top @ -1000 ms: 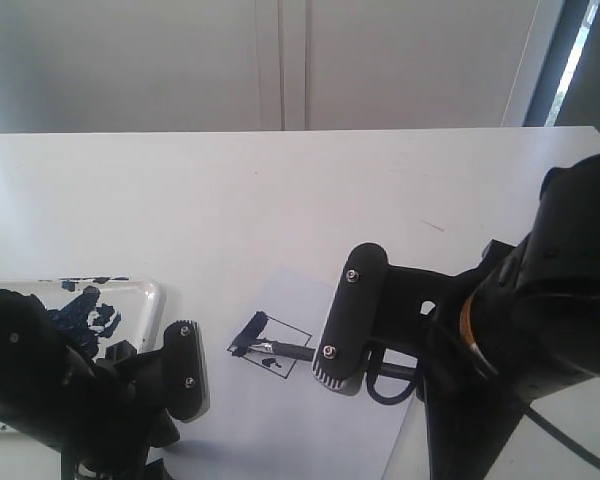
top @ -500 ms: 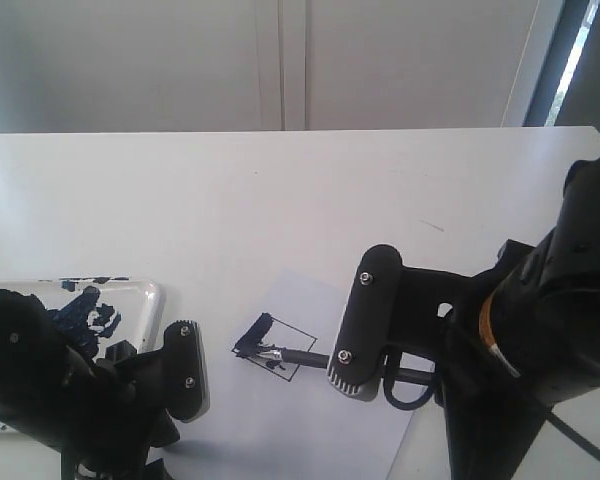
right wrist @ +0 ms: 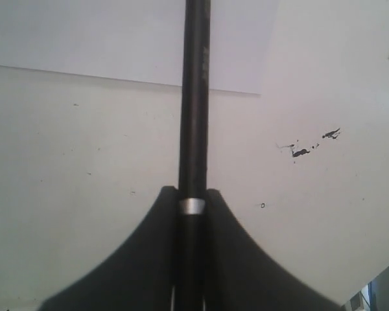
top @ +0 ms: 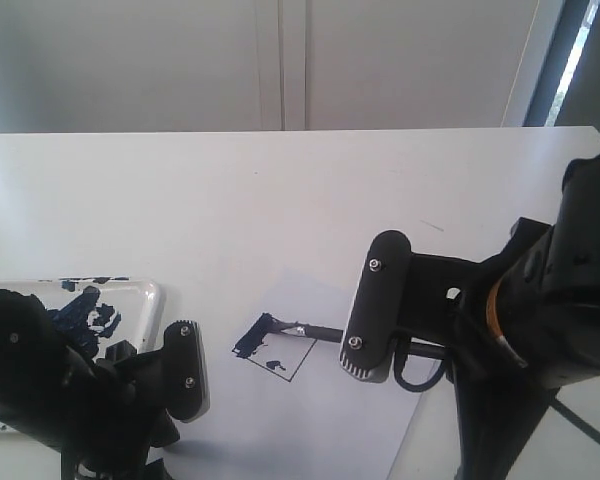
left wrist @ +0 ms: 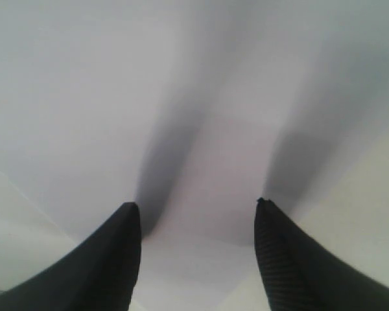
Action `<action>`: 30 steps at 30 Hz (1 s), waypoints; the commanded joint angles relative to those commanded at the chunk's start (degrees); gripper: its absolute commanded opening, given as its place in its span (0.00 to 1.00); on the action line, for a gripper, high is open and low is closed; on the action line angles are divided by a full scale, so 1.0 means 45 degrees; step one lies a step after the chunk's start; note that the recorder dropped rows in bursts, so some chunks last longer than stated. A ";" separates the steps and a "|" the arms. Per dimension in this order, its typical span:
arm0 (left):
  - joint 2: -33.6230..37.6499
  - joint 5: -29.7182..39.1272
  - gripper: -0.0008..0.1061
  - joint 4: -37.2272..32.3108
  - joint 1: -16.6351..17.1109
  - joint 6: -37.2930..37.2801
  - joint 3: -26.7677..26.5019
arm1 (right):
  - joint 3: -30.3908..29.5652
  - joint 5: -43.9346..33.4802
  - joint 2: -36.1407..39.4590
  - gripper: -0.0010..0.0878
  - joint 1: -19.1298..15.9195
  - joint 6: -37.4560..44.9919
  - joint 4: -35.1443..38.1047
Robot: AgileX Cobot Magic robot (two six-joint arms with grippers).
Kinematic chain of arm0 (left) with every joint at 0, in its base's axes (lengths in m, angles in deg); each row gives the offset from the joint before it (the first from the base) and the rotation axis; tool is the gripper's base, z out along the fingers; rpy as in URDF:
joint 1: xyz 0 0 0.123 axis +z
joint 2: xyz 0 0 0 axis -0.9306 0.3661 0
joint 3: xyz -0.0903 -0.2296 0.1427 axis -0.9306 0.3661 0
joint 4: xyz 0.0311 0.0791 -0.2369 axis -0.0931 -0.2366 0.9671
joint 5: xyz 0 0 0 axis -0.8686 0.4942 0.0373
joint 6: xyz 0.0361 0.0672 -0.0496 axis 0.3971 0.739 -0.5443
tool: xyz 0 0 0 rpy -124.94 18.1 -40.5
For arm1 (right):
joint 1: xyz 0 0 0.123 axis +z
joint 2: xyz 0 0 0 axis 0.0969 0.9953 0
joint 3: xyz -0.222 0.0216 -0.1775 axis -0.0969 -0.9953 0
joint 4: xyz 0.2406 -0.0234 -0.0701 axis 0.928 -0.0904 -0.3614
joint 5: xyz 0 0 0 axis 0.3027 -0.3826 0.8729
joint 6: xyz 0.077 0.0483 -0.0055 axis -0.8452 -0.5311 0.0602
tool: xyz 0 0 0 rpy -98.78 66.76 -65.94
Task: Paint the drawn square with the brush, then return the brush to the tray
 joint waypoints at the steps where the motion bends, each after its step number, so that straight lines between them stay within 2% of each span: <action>1: 0.0000 0.0000 0.53 0.0000 0.0000 0.0000 0.0000 | 0.0000 0.0000 0.0000 0.01 0.0000 0.0000 0.0000; 7: 0.0000 0.0000 0.53 0.0000 0.0000 0.0000 0.0000 | 0.0000 0.0000 0.0000 0.01 0.0000 0.0048 0.0299; 17: 0.0000 -0.0073 0.53 0.0000 0.0000 0.0002 0.0000 | 0.0000 -0.0242 0.0000 0.01 0.0000 0.1440 0.2143; 25: 0.0000 -0.0102 0.53 0.0000 0.0000 0.0002 0.0000 | 0.0000 -0.0817 0.0000 0.01 0.0000 0.1440 0.1999; 30: 0.0000 -0.0102 0.53 0.0000 0.0000 0.0002 0.0000 | 0.0000 -0.0852 -0.0023 0.01 0.0000 0.1067 0.1235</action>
